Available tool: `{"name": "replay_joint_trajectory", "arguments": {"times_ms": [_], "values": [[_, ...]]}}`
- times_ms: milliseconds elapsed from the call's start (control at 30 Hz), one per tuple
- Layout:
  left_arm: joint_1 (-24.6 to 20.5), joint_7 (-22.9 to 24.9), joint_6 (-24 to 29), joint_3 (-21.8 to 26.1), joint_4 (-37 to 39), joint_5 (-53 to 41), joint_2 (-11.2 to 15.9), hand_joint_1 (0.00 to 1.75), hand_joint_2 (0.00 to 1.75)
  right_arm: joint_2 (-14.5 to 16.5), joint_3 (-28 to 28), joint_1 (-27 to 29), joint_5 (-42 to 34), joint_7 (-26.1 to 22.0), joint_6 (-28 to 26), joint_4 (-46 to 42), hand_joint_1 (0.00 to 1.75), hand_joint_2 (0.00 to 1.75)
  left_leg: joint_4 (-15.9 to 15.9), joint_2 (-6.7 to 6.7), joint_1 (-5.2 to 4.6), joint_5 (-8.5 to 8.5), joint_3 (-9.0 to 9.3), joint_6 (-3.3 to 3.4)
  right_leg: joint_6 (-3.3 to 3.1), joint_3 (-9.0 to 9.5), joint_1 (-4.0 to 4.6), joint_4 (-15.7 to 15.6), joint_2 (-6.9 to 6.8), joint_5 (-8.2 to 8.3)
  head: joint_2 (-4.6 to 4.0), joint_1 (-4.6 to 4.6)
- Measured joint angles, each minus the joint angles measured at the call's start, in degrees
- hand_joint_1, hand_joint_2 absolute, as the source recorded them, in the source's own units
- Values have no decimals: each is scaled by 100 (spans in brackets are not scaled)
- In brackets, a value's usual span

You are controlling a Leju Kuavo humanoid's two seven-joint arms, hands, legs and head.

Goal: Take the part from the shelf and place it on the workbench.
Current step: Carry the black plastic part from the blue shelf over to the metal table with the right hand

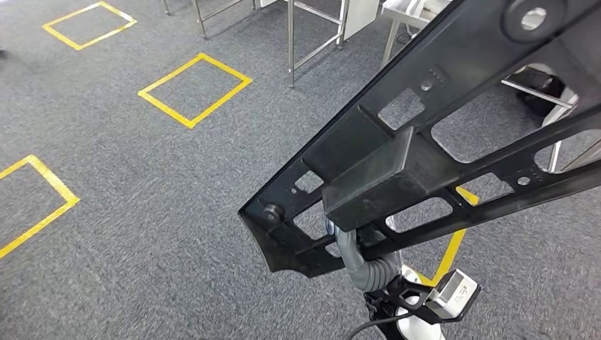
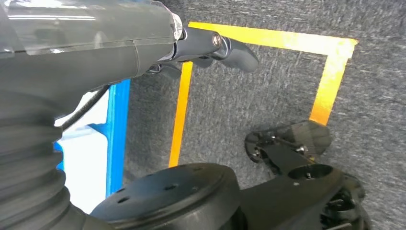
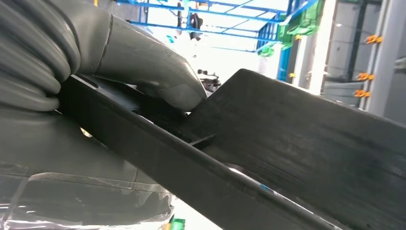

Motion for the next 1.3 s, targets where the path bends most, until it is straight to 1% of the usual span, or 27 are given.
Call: {"name": "replay_joint_trajectory", "arguments": {"times_ms": [33,100,167,200,233,267,333,367,400,467,533,600,667,700,733,767,800,833,900,967,1033,1067,1133,1167,1233,1267,1300], "values": [[-8,-2,0,-1,-1,-1,-4,0,175,-4,0,10,-2,-1,-2,0,175,175,-18,63,2,13,6,37,34,-13,-5,11,-25,-8,0,1],[-6,-7,0,-1,-3,-2,-13,0,175,-10,1,11,-4,-4,-4,-2,175,175,-60,213,12,35,24,118,89,-142,13,278,-333,-183,0,1],[21,-10,1,1,-3,-2,-11,0,175,-15,3,10,-10,-7,-4,-1,175,175,-67,381,-11,27,29,163,132,-493,11,1004,-698,-553,0,2],[35,-11,2,1,-3,-1,-9,0,175,-20,4,16,-14,-8,-4,2,175,175,-66,471,-22,19,30,170,150,-681,-1,1389,-762,-699,0,1],[43,-12,2,1,-2,-1,-7,0,175,-26,4,22,-19,-9,-4,4,175,175,-65,559,-30,10,32,173,162,-802,-12,1632,-790,-756,0,1],[44,-13,3,1,-2,0,-6,0,175,-34,4,25,-24,-10,-5,6,175,175,-64,643,-35,1,38,170,166,-809,-19,1653,-809,-701,0,1],[40,-13,3,0,-2,0,-7,0,175,-45,4,22,-30,-11,-6,8,175,175,-64,785,-41,-26,70,148,143,-471,-12,1027,-915,-351,0,1],[38,-14,3,0,-2,0,-8,0,175,-47,4,14,-33,-13,-6,7,175,175,-64,847,-50,-43,93,129,110,-245,18,606,-1073,-209,0,1],[37,-15,3,0,-2,0,-9,0,175,-48,4,4,-34,-14,-5,6,175,175,-60,903,-66,-63,111,102,66,-73,49,273,-1197,-109,0,1],[37,-19,8,0,-3,0,-9,0,175,-49,4,-18,-37,-17,-5,3,175,175,-61,1016,-94,-97,144,47,-15,40,105,22,-1311,-90,0,1],[29,-20,14,0,-4,0,-7,0,175,-52,4,-22,-39,-19,-5,1,175,175,-59,1088,-97,-138,179,-15,-75,40,91,5,-1153,-76,0,0],[21,-21,16,0,-5,1,-6,0,175,-53,4,-28,-40,-20,-3,1,175,175,168,864,-70,-317,112,-70,-141,61,51,-29,-1010,-59,0,0],[34,-26,18,1,-5,10,-5,0,175,-52,4,-36,-40,-21,1,2,175,175,832,551,-40,-672,-186,-99,-189,71,32,-40,-869,-50,0,0],[34,-31,16,2,-5,19,-5,0,175,-51,4,-34,-40,-21,2,3,175,175,1227,491,-36,-830,-380,-110,-199,71,33,-39,-793,-49,0,0],[27,-34,15,3,-6,27,-4,0,175,-52,4,-30,-40,-21,4,5,175,175,1514,464,-35,-898,-530,-118,-201,74,36,-37,-706,-49,0,0],[19,-38,15,3,-7,33,-4,0,175,-52,4,-27,-40,-21,4,7,175,175,1609,453,-36,-852,-595,-119,-200,81,38,-34,-615,-50,0,0],[9,-38,15,3,-7,34,-4,0,175,-52,4,-25,-40,-21,4,8,175,175,1480,442,-35,-695,-559,-111,-197,92,40,-30,-522,-52,0,0],[9,-36,17,2,-7,34,-3,0,175,-52,4,-26,-41,-21,5,8,175,175,1159,402,-33,-461,-436,-95,-190,105,39,-24,-428,-57,0,0],[26,-32,20,2,-7,38,1,0,175,-52,5,-34,-46,-21,5,10,175,175,417,128,-12,-94,-144,-49,-152,96,41,4,-256,-68,0,0],[33,-29,28,2,-7,42,4,0,175,-52,5,-46,-57,-22,5,14,175,175,70,-73,-5,-26,-16,-9,-78,34,25,29,-119,-56,0,-1],[21,-29,36,2,-7,48,-3,0,175,-54,5,-53,-73,-20,5,16,175,175,10,17,-2,-35,6,42,6,-14,2,23,-3,-30,0,-1],[16,-30,38,2,-7,50,-8,0,175,-55,5,-55,-84,-18,5,16,175,175,-19,83,6,-21,21,77,39,-32,7,46,-47,-48,0,0],[23,-31,46,2,-7,52,-16,0,175,-58,7,-83,-105,-12,7,14,175,175,-74,240,24,3,51,143,86,-205,28,399,-357,-255,0,1],[34,-32,50,3,-7,54,-14,0,175,-60,8,-95,-115,-10,8,14,175,175,-80,322,5,-1,58,163,102,-380,30,754,-565,-433,0,1],[56,-31,55,4,-7,56,-10,0,175,-63,10,-106,-127,-7,9,19,175,175,-78,490,-17,-16,59,183,131,-755,8,1490,-755,-712,0,1],[60,-31,56,4,-7,57,-9,0,175,-66,11,-104,-131,-7,9,22,175,175,-76,571,-22,-27,64,186,139,-837,-3,1643,-789,-714,0,1],[61,-29,57,4,-7,56,-10,0,175,-68,11,-104,-134,-6,8,25,175,175,-73,646,-26,-40,73,182,140,-795,-11,1557,-816,-608,0,0]]}}
